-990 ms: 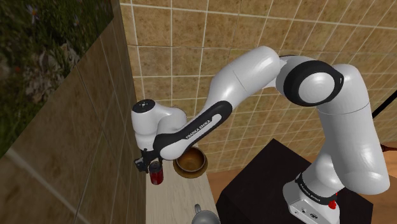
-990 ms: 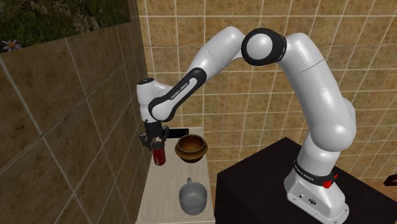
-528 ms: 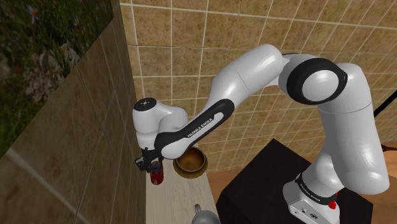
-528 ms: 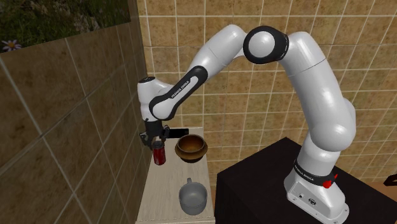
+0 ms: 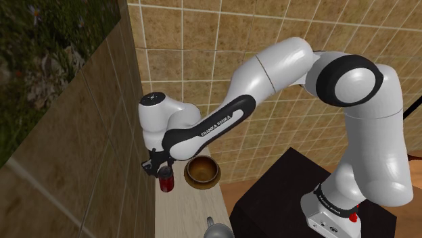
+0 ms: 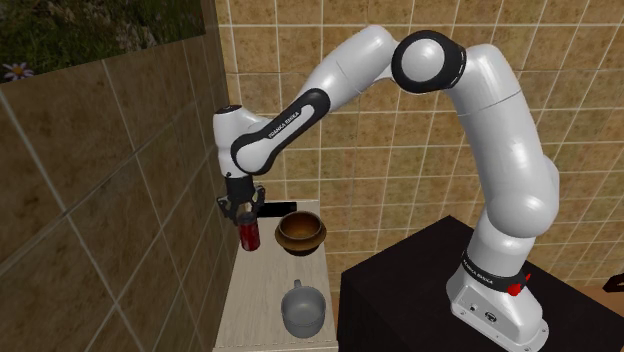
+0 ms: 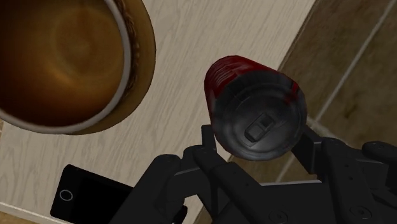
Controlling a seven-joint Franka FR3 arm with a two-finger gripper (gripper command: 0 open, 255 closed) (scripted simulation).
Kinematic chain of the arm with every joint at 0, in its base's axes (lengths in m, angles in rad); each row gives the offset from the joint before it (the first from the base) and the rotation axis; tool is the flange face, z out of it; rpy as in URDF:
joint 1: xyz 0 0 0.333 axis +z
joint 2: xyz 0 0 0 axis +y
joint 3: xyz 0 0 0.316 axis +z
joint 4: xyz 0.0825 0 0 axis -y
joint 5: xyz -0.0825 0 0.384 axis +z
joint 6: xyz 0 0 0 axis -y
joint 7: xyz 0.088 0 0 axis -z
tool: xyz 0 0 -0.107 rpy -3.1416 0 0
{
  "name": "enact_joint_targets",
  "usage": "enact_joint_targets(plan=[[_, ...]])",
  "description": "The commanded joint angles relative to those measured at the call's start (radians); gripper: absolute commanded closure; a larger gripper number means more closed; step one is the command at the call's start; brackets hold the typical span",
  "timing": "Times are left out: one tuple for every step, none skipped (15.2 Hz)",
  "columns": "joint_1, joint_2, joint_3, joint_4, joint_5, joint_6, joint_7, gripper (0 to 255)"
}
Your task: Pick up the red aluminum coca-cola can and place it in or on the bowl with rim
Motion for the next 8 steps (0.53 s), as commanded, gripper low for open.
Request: enact_joint_targets(plan=[[-0.004,-0.018,0.006,0.000,0.008,-0.017,-0.004,255],[-0.006,-0.026,0.009,0.001,0.012,-0.027,-0.006,255],[-0.007,-0.034,0.011,0.004,0.015,-0.036,-0.008,255],[-0.009,-0.042,0.014,0.006,0.019,-0.046,-0.010,255],[-0.011,-0.050,0.016,0.008,0.023,-0.055,-0.012,255],[-0.012,-0.057,0.019,0.011,0.026,-0.065,-0.014,255],[-0.014,-0.064,0.021,0.014,0.030,-0.075,-0.017,255],[-0.015,-0.071,0.023,0.017,0.034,-0.085,-0.019,255]])
